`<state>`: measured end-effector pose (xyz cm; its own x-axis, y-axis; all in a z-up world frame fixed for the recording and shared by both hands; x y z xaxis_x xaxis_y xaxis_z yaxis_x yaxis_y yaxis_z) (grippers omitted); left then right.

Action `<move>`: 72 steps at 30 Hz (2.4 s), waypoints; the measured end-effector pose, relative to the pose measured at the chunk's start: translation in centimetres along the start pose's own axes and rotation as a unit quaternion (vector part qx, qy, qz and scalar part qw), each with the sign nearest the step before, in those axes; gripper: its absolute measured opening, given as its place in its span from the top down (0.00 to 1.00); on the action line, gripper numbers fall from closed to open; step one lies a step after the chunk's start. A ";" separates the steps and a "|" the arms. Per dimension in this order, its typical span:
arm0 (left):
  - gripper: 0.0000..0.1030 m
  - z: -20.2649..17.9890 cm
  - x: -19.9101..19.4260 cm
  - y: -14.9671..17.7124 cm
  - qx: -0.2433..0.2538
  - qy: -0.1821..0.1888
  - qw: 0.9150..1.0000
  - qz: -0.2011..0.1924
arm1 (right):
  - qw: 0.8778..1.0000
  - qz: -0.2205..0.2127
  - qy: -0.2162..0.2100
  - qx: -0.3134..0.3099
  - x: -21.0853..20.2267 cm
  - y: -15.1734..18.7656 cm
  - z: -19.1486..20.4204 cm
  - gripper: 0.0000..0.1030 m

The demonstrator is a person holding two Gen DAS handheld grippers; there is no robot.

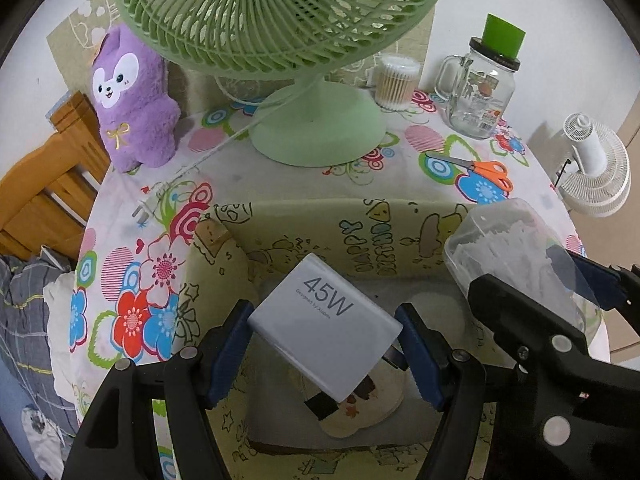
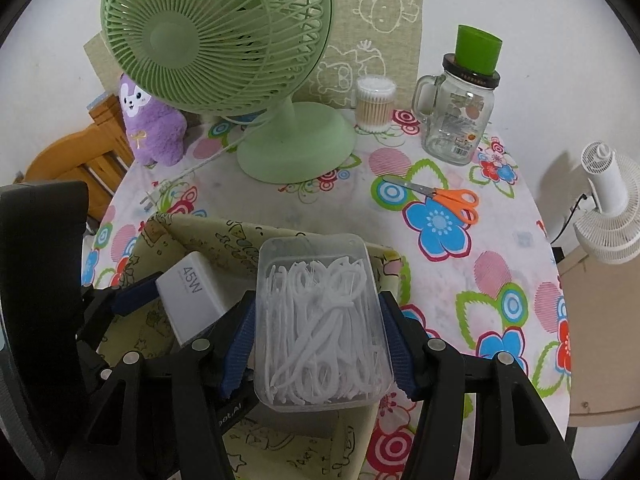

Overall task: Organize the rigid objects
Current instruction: 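Open the left tool dropping the charger in the box while the right tool lowers the floss box in, then raise both open tools out of the fabric box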

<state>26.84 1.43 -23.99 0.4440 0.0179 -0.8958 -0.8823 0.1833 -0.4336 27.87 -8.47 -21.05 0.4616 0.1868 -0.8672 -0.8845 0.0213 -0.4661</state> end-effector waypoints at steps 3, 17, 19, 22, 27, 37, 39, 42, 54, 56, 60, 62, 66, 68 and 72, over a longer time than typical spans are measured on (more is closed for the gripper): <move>0.28 0.1 0.1 -0.1 0.006 -0.004 1.000 -0.006 | 1.000 0.000 0.001 -0.003 0.2 -0.1 0.1 0.40; 0.15 0.2 -1.2 0.1 0.019 -0.015 1.000 -0.011 | 1.000 0.007 -0.003 0.015 0.0 0.3 0.1 0.40; 0.10 -0.1 -2.2 0.2 0.033 -0.022 0.999 -0.021 | 1.000 0.001 -0.007 0.019 -0.4 0.5 0.2 0.40; 0.07 -0.6 -3.3 0.3 0.049 -0.028 0.998 -0.035 | 1.000 -0.010 -0.011 0.019 -1.1 0.8 0.7 0.40; 0.07 -0.2 -3.8 0.9 0.042 -0.027 0.998 -0.026 | 0.999 -0.004 -0.016 0.030 -1.5 1.5 1.0 0.40; 0.07 -0.4 -4.4 3.1 0.041 -0.022 0.999 -0.007 | 0.998 0.014 -0.016 0.054 -2.0 3.9 1.1 0.40; 0.07 -0.4 -4.5 3.4 0.036 -0.022 0.999 -0.005 | 0.998 0.014 -0.019 0.058 -2.1 4.2 1.1 0.39; 0.07 -0.3 -4.9 3.9 0.033 -0.020 0.999 -0.002 | 0.998 0.018 -0.015 0.063 -2.2 4.6 1.2 0.33; 0.07 -0.3 -6.9 5.2 0.034 -0.014 0.999 -0.016 | 0.997 0.003 -0.009 0.073 -4.3 5.8 1.0 0.17; 0.07 -0.4 -7.2 5.4 0.037 -0.013 0.999 -0.018 | 0.997 0.001 -0.008 0.074 -4.6 6.0 0.9 0.16; 0.07 -0.6 -7.9 5.8 0.041 -0.012 0.999 -0.022 | 0.997 -0.002 -0.007 0.077 -5.4 6.5 0.8 0.15; 0.07 -0.7 -8.2 6.0 0.042 -0.011 0.999 -0.024 | 0.997 -0.004 -0.006 0.077 -5.7 6.7 0.8 0.15; 0.07 -0.9 -8.9 6.4 0.043 -0.010 0.999 -0.028 | 0.997 -0.007 -0.005 0.077 -6.6 7.2 0.7 0.15; 0.07 -1.1 -9.3 6.5 0.045 -0.009 0.998 -0.031 | 0.997 -0.010 -0.004 0.077 -7.0 7.4 0.6 0.15; 0.07 -1.5 -10.1 6.8 0.047 -0.008 0.998 -0.038 | 0.997 -0.016 -0.003 0.077 -8.0 7.8 0.5 0.15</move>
<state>16.08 1.03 -18.06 0.5116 0.0165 -0.8591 -0.8283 0.2752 -0.4880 17.26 -9.33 -17.70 0.4897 0.1890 -0.8511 -0.8695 0.1780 -0.4607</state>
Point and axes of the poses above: each gripper's, at about its wrist camera, not at the fingertips, and x roughly the way its jaws point, z to its left, y to its underside, the point moved 3 cm from there along x, roughly the way its jaws point, and after that the axes turned 11 degrees about x, right-handed, at the moved point
